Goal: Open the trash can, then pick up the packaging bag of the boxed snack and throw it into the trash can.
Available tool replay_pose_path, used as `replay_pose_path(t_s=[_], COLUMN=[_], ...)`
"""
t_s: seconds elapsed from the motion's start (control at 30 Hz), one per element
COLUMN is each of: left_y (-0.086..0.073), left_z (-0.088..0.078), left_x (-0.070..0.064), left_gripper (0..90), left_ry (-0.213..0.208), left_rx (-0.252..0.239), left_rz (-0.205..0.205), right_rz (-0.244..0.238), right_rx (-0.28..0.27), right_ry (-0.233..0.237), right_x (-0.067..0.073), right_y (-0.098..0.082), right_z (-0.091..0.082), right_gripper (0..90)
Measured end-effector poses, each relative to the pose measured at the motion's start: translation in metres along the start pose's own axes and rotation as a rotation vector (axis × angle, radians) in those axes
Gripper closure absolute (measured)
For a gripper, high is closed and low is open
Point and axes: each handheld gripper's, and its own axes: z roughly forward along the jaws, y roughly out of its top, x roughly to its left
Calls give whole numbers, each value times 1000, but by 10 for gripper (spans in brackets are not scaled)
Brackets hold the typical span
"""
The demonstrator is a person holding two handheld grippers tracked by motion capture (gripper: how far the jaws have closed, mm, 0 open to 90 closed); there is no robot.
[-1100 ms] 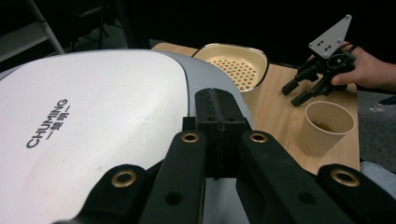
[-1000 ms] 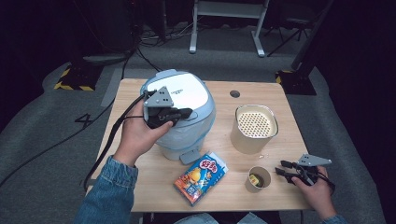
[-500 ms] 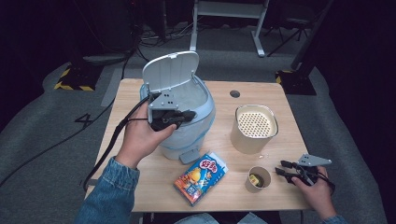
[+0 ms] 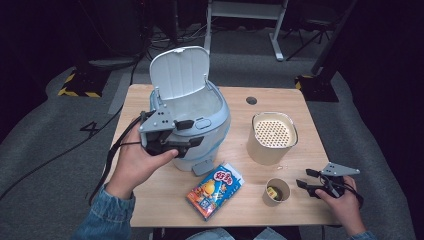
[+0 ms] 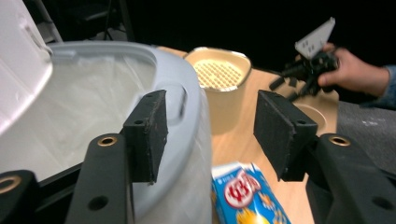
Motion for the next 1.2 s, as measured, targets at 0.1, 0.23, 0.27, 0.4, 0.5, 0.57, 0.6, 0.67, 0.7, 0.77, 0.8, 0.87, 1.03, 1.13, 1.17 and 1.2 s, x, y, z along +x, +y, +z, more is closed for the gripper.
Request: replay_pose_path(t_s=[0.1, 0.23, 0.27, 0.4, 0.5, 0.57, 0.6, 0.67, 0.7, 0.77, 0.8, 0.87, 1.03, 1.13, 1.17, 1.2], left_y=[-11, -29, -33, -55, -73, -86, -93, -105, -111, -123, -123, -140, -169, -180, -189, -193], left_z=[-7, -12, -14, -18, -20, -21, -21, -20, -19, -17, -17, -12, 0, 5, 8, 10], left_x=[-4, -8, -7, -5, -3, 0, 1, 3, 4, 7, 7, 10, 18, 23, 26, 28], left_gripper=[417, 387, 387, 387, 387, 390, 391, 390, 390, 394, 397, 404, 416, 425, 427, 433], left_ry=[-16, -49, -44, -20, 12, 24, 25, 41, 52, 68, 68, 89, 124, 133, 137, 139], left_rx=[23, 67, 73, 64, 65, 72, 78, 94, 105, 119, 119, 132, 197, 215, 229, 238], left_rz=[17, 45, 40, 8, -9, -16, -19, -32, -35, -50, -50, -84, -110, -122, -139, -142], right_rz=[-7, -27, -39, -57, -70, -83, -85, -111, -121, -139, -139, -174, -201, -191, -199, -206], right_rx=[-13, -11, -20, -53, -68, -71, -75, -59, -48, -51, -51, -51, -27, 3, 8, 14], right_ry=[8, 32, 29, 36, 47, 51, 46, 45, 56, 84, 84, 114, 151, 160, 171, 180], right_x=[2, 6, 7, 15, 23, 31, 35, 43, 47, 56, 56, 70, 90, 99, 102, 106], right_y=[10, 23, 27, 42, 56, 65, 70, 79, 83, 91, 91, 103, 121, 128, 131, 133], right_z=[-12, -26, -29, -38, -42, -43, -44, -46, -47, -48, -48, -47, -35, -25, -22, -18], right_gripper=[351, 363, 363, 318, 304, 357, 371, 381, 384, 387, 387, 382, 398, 405, 405, 404])
